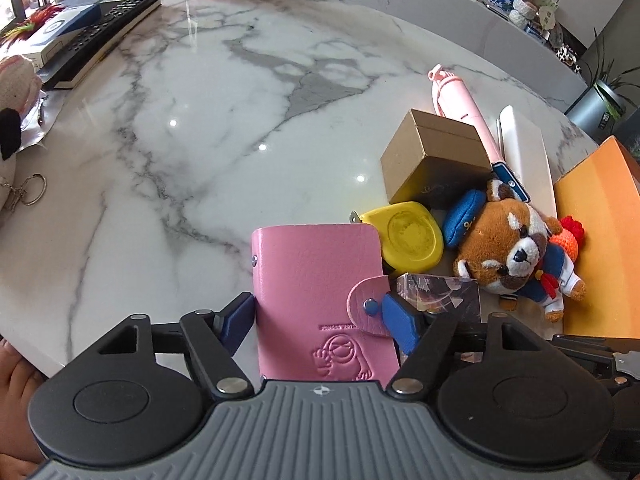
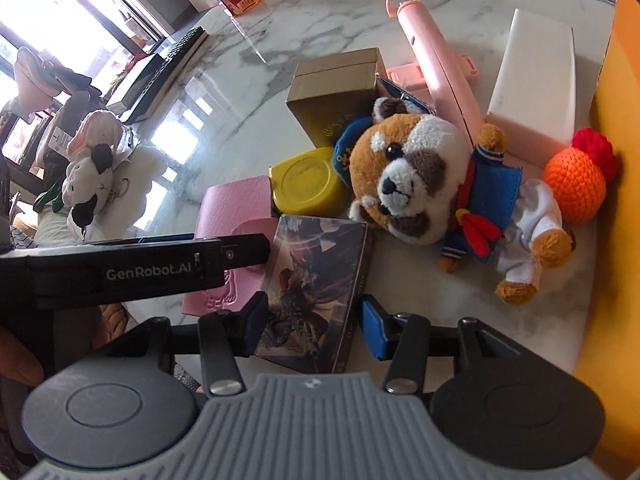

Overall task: Organize objects
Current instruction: 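Reach the left gripper to the pink card wallet and grasp it, then grasp the printed card box with the right gripper while the left lifts the wallet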

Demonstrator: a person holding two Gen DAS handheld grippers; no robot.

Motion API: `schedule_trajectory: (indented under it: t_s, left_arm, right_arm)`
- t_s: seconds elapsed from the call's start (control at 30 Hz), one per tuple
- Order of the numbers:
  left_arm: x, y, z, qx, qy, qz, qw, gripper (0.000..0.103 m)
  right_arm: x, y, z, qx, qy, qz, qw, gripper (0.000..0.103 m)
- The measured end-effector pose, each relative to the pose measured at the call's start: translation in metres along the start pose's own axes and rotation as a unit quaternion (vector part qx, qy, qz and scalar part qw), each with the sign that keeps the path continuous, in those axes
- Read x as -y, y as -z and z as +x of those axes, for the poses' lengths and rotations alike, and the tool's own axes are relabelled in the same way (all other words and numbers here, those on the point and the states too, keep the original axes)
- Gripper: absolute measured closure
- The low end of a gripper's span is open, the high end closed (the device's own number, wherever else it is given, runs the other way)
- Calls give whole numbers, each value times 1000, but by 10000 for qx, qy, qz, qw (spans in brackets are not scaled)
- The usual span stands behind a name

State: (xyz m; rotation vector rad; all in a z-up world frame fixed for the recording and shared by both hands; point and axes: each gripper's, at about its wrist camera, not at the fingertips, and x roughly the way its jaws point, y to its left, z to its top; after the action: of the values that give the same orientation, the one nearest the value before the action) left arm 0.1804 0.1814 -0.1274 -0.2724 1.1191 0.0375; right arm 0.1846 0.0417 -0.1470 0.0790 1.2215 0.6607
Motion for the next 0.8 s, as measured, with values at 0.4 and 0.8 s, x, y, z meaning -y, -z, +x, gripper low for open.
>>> schedule_trajectory:
  t_s: [0.4,0.8]
  left_arm:
    - [9,4,-55,657,76,-103,9978,87]
    - [28,7,-61,627,430,79,9971,90]
  right_arm:
    - [7,-1,-12,186,-43,293,9994,75]
    - [-14,1,-30,459,-292,158,9984,103]
